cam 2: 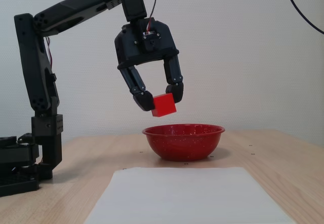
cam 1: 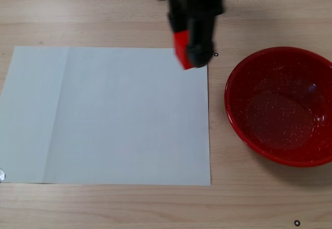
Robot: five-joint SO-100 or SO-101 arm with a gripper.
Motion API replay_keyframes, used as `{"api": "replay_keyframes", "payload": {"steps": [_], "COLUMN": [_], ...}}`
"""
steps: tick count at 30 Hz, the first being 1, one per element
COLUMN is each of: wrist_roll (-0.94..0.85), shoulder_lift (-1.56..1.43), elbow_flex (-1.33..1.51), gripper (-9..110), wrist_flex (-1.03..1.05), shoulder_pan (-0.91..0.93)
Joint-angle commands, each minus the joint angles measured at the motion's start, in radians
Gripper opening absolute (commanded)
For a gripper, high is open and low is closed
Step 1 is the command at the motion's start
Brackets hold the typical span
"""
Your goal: Grasp the red cube and put it in the red bowl.
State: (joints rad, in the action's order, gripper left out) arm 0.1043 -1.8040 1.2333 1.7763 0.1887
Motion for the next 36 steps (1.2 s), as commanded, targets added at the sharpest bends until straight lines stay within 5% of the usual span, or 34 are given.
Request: {"api": "replay_keyframes", "payload": {"steps": [1, 28, 36], "wrist_roll": [-0.018, -0.138, -0.14], "shoulder_lift": [-0.106, 0.242, 0.365], "elbow_flex": [-0.124, -0.411, -0.489], "gripper": [0, 0, 11], "wrist_flex": [-0.012, -0.077, -0.103], "shoulder_pan": [0.043, 0.403, 0.428]}}
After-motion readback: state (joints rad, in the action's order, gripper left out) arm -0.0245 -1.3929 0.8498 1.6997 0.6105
